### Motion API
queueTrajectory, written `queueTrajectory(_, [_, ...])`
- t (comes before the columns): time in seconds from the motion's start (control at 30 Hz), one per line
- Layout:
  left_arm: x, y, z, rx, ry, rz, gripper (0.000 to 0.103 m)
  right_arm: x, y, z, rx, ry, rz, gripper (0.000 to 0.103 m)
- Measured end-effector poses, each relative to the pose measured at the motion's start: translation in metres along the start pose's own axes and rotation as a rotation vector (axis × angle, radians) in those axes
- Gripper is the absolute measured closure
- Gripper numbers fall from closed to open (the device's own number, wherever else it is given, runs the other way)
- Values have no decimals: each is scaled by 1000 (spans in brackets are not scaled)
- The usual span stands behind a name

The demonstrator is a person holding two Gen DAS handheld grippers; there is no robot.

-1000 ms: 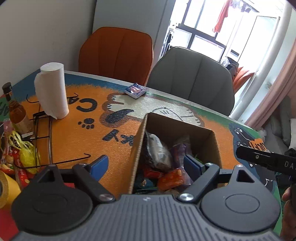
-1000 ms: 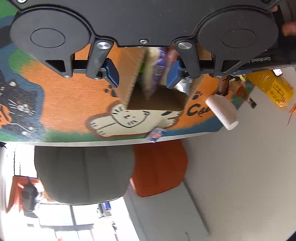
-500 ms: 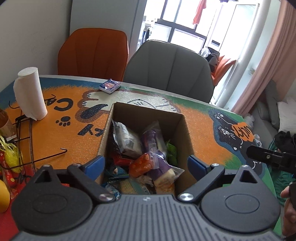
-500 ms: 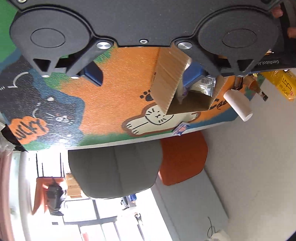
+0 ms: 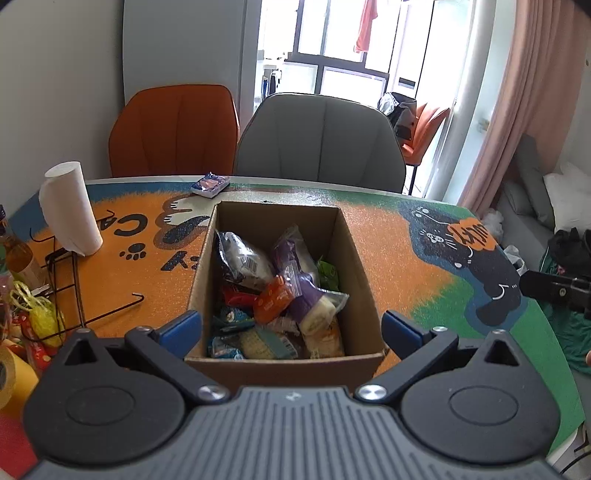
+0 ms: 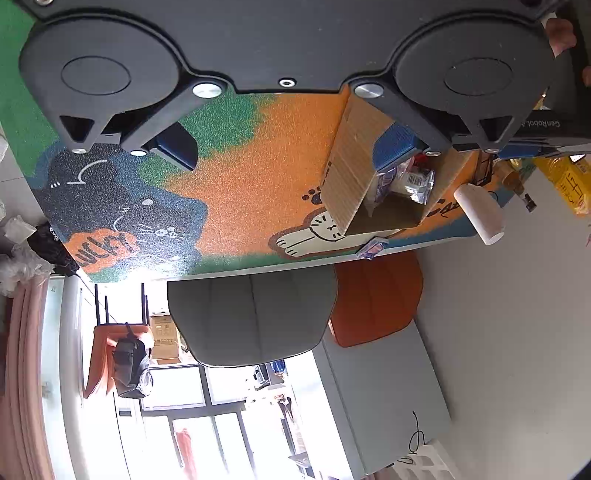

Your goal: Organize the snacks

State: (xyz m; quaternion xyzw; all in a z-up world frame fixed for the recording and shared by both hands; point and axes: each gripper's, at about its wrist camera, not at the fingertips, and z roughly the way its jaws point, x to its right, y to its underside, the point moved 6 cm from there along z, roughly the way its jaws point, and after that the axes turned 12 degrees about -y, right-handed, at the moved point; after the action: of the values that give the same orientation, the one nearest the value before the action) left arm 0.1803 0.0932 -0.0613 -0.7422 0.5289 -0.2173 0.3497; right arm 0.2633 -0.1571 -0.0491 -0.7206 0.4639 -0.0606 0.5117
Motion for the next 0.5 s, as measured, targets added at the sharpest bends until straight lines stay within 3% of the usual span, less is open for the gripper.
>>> queueTrajectory(0.5, [10, 20, -32, 27, 41, 31, 0, -5, 25, -36, 15, 9, -6, 0])
